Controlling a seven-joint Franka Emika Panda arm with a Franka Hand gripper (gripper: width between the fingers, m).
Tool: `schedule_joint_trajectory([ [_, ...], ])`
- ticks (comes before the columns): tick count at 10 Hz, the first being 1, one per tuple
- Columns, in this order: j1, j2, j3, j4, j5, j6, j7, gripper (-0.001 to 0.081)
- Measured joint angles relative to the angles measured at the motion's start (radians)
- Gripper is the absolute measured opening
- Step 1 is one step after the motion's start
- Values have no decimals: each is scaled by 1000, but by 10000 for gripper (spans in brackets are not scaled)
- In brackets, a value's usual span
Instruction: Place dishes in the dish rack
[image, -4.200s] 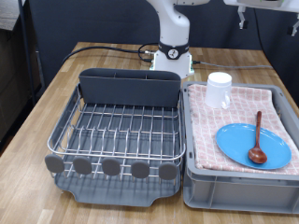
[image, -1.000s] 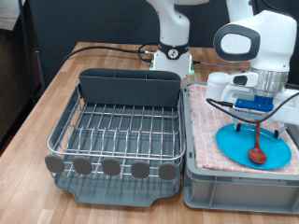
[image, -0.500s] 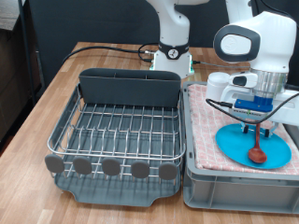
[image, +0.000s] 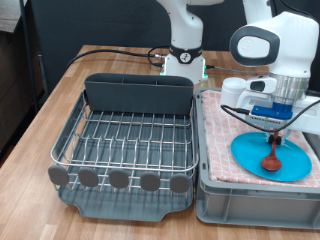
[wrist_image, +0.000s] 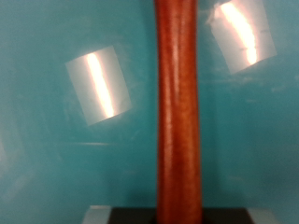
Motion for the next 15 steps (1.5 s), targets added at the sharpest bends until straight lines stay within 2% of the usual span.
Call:
schedule_joint_trajectory([
  [4, -44, -128, 74, -6, 220, -94, -178, 90],
  [6, -64, -203, 99, -20, 398, -145, -291, 90],
  [7, -67, -243, 100, -42, 476, -148, -303, 89],
  [9, -67, -322, 92, -93, 548, -173, -251, 89],
  [11, -66, -406, 90, -148, 620, -208, -245, 89],
  [12, -66, -402, 90, -147, 616, -204, -246, 89],
  [15, -101, -444, 84, -191, 551, -250, -5, 89],
])
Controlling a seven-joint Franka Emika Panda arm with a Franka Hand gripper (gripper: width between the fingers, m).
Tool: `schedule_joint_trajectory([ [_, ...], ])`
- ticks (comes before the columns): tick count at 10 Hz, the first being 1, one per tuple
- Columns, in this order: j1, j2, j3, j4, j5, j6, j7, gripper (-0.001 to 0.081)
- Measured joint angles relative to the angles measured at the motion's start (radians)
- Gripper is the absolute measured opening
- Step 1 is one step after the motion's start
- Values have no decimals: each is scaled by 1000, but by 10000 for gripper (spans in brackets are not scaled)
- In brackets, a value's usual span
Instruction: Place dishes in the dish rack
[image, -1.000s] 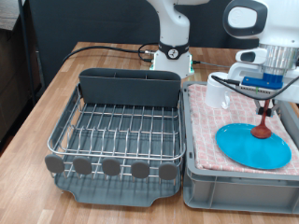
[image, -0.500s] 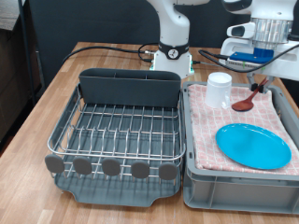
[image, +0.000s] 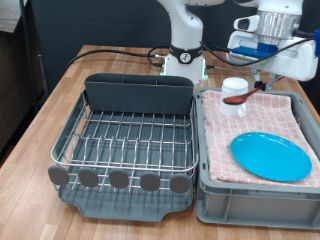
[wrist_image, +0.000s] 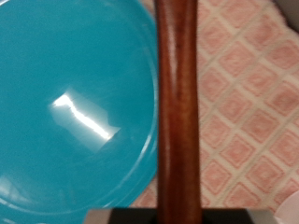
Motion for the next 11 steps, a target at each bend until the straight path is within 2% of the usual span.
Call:
schedule_joint_trajectory([
  [3, -16, -95, -18, -73, 26, -97, 163, 89],
  [6, -23, -205, -48, -165, 67, -108, 293, 89],
  [8, -20, -201, -57, -167, 90, -108, 275, 89],
  [11, -8, -261, -150, -234, 213, -113, 216, 88],
])
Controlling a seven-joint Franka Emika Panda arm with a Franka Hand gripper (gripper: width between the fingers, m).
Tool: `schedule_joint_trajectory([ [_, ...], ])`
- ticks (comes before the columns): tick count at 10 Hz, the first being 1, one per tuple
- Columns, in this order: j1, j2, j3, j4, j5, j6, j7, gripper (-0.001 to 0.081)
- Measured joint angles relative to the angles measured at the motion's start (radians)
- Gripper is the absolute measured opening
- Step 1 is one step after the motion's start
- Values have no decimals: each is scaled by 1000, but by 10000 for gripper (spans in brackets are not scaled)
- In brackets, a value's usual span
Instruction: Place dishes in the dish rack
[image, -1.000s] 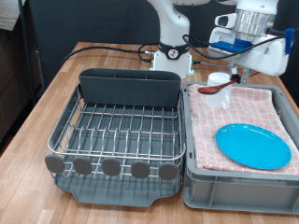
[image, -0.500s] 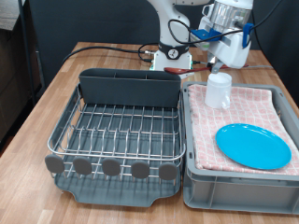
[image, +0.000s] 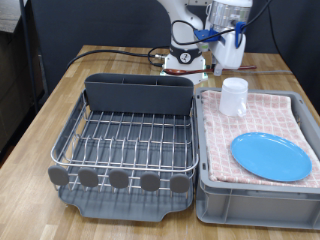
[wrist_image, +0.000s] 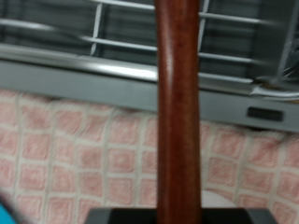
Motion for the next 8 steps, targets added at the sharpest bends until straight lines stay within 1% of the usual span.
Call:
schedule_joint_trajectory([
  [2, -1, -65, -48, -50, 16, -29, -18, 88],
  [5, -2, -158, -127, -95, 21, -98, -64, 88],
  [6, -1, -183, -167, -109, 46, -110, -96, 88],
  [8, 15, -211, -282, -131, 136, -127, -226, 85],
])
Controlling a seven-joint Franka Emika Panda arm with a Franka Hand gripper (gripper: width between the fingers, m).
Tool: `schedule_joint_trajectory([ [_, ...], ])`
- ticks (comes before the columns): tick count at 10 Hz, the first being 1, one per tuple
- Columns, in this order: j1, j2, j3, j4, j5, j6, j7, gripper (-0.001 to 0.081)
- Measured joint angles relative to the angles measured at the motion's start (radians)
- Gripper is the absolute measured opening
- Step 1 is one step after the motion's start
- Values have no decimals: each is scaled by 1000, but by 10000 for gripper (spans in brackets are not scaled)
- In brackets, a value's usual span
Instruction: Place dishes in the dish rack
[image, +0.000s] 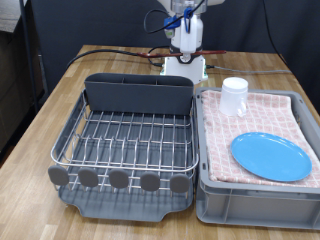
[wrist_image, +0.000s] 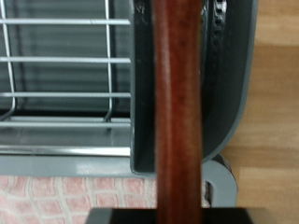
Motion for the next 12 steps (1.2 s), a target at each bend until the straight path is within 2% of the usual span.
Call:
schedule_joint_trajectory([
  [3, 46, -6, -165, -21, 141, 17, -214, 84],
  [5, 71, -5, -242, -30, 215, 11, -311, 84],
  [8, 91, 0, -326, -42, 282, 7, -421, 84],
  [12, 93, 23, -401, -33, 293, -12, -500, 84],
])
